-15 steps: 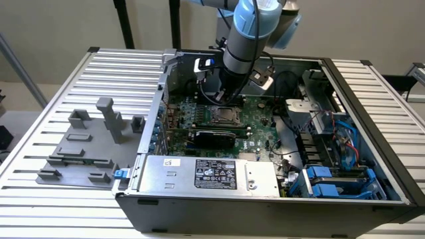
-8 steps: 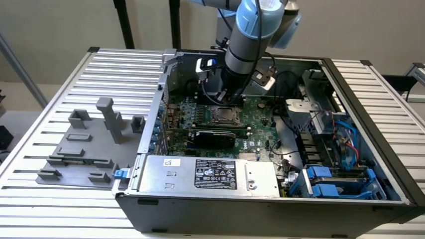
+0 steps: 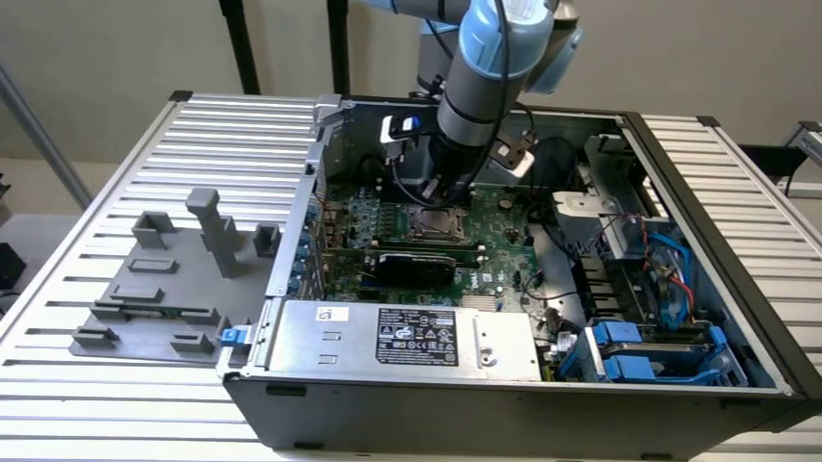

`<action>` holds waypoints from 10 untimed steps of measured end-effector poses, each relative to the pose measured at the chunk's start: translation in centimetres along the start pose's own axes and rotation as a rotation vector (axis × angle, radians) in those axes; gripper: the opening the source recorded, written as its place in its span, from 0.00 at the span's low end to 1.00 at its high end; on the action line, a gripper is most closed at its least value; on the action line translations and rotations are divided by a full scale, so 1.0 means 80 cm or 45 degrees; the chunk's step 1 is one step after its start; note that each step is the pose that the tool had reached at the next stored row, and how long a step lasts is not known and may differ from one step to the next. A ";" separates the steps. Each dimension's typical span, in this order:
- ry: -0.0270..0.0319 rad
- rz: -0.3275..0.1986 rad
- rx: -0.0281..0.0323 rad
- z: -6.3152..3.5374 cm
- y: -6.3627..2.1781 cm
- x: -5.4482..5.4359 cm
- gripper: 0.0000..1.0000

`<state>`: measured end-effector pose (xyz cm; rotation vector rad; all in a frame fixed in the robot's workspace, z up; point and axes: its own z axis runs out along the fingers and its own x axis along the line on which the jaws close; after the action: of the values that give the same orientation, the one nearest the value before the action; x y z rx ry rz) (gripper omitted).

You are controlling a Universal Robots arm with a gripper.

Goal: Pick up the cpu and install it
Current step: 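Install the first cpu locking lever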

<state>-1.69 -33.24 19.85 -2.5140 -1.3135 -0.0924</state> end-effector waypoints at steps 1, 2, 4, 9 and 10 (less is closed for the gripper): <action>-0.0003 0.000 0.0000 0.000 0.000 0.000 0.11; -0.0006 -0.001 0.0000 0.000 0.001 0.000 0.11; -0.0009 -0.002 0.0003 0.000 0.002 0.001 0.11; -0.0005 -0.006 0.0019 0.001 0.003 0.002 0.11; -0.0010 -0.007 0.0020 0.001 0.004 0.002 0.11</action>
<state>-1.36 -33.28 19.75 -2.5094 -1.3205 -0.0916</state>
